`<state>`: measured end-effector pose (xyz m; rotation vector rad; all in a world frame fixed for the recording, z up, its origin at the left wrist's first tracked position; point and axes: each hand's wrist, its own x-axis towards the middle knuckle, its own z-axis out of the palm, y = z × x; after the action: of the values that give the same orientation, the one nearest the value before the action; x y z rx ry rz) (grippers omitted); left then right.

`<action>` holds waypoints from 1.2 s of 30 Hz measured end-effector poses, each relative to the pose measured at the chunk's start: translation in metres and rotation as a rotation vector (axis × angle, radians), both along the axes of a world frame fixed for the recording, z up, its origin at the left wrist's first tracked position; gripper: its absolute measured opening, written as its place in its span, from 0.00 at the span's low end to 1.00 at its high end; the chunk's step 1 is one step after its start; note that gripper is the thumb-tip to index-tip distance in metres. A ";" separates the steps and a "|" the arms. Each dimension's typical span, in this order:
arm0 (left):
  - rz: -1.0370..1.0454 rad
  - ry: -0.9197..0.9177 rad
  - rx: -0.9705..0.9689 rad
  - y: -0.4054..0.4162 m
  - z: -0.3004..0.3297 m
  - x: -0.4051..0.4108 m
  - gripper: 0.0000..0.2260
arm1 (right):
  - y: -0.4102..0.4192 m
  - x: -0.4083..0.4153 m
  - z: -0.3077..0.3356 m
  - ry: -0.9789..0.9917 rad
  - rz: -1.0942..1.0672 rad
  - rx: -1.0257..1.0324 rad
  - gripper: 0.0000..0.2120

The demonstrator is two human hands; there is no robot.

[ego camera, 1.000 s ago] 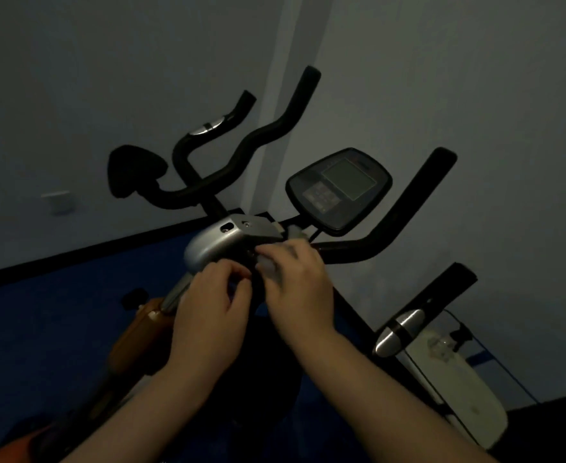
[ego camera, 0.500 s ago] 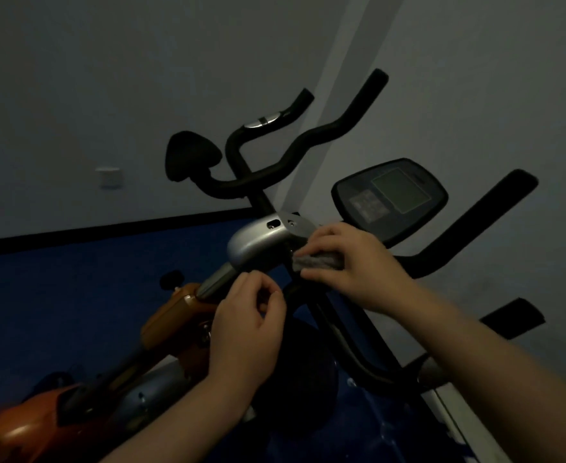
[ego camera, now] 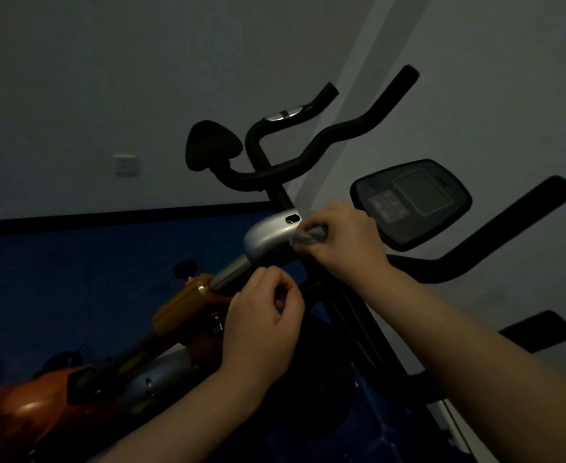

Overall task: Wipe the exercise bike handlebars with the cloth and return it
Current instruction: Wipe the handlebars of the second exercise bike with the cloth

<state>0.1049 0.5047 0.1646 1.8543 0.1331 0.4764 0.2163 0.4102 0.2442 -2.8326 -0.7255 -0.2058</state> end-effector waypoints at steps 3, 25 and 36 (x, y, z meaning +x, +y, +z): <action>-0.011 0.002 0.006 0.000 -0.001 -0.002 0.06 | -0.020 -0.007 0.000 0.086 0.036 0.017 0.11; -0.140 0.108 0.053 0.048 -0.006 0.070 0.20 | 0.018 0.050 -0.005 0.426 -0.373 -0.191 0.18; -0.221 0.081 -0.066 0.057 -0.013 0.066 0.23 | 0.020 0.052 -0.002 0.385 -0.425 -0.089 0.15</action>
<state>0.1712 0.5619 0.1515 1.7990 -0.0026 0.2408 0.2680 0.4299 0.2422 -2.9438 -0.0524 0.3102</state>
